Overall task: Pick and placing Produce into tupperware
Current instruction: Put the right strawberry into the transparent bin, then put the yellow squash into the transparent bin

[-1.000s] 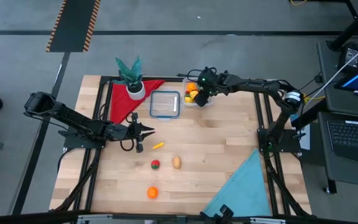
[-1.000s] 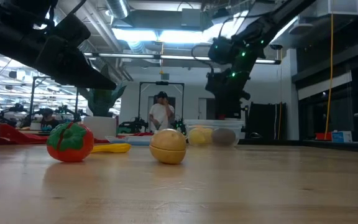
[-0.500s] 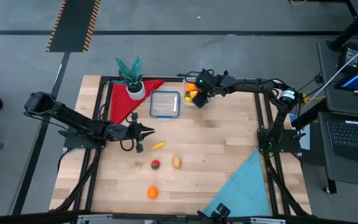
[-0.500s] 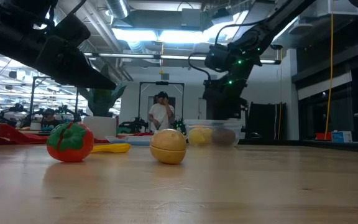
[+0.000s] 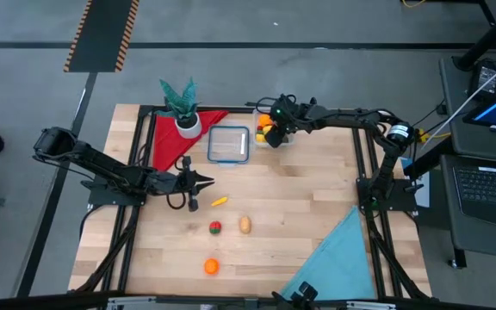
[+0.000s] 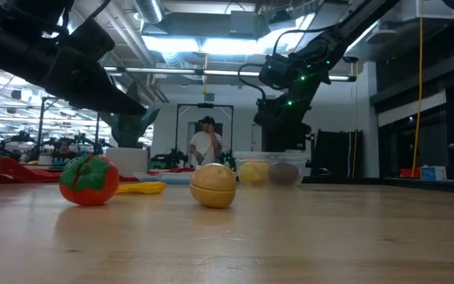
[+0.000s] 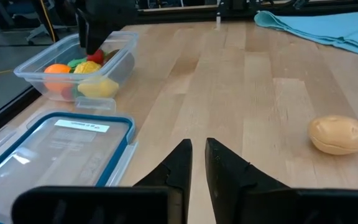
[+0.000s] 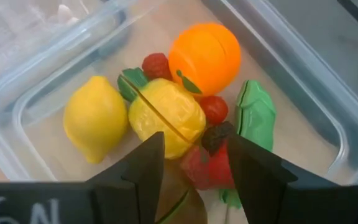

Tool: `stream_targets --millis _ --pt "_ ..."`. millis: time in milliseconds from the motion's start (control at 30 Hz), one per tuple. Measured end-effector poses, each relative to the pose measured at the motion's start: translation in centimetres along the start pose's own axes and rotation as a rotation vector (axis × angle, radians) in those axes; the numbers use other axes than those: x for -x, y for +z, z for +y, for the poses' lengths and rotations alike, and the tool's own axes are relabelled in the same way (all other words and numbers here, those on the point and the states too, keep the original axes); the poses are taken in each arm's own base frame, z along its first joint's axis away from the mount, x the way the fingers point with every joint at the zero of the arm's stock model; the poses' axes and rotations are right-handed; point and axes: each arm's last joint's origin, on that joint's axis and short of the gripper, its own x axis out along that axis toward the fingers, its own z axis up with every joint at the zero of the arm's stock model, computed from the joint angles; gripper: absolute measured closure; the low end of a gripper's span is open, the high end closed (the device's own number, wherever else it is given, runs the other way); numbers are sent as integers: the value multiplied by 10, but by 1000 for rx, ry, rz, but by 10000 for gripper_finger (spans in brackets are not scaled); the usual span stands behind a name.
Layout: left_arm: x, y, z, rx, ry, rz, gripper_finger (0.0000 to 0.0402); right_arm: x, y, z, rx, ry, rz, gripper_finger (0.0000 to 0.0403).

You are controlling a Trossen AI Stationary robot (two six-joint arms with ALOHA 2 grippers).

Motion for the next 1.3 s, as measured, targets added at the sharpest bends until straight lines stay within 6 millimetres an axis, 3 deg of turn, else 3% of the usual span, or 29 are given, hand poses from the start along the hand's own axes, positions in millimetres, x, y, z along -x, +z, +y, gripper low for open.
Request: stream_targets --millis 467,833,1000,1300 --pt "0 -1 -1 -23 -4 9 328 8 1 6 40 10 -15 226" --pt "12 8 -6 -54 -57 -61 310 54 3 60 171 56 -179 226" --pt "22 6 -12 -82 -110 -39 304 67 -32 84 167 51 -299 226" --pt "29 7 -18 -89 -161 -51 295 91 -99 125 216 272 -512 226"
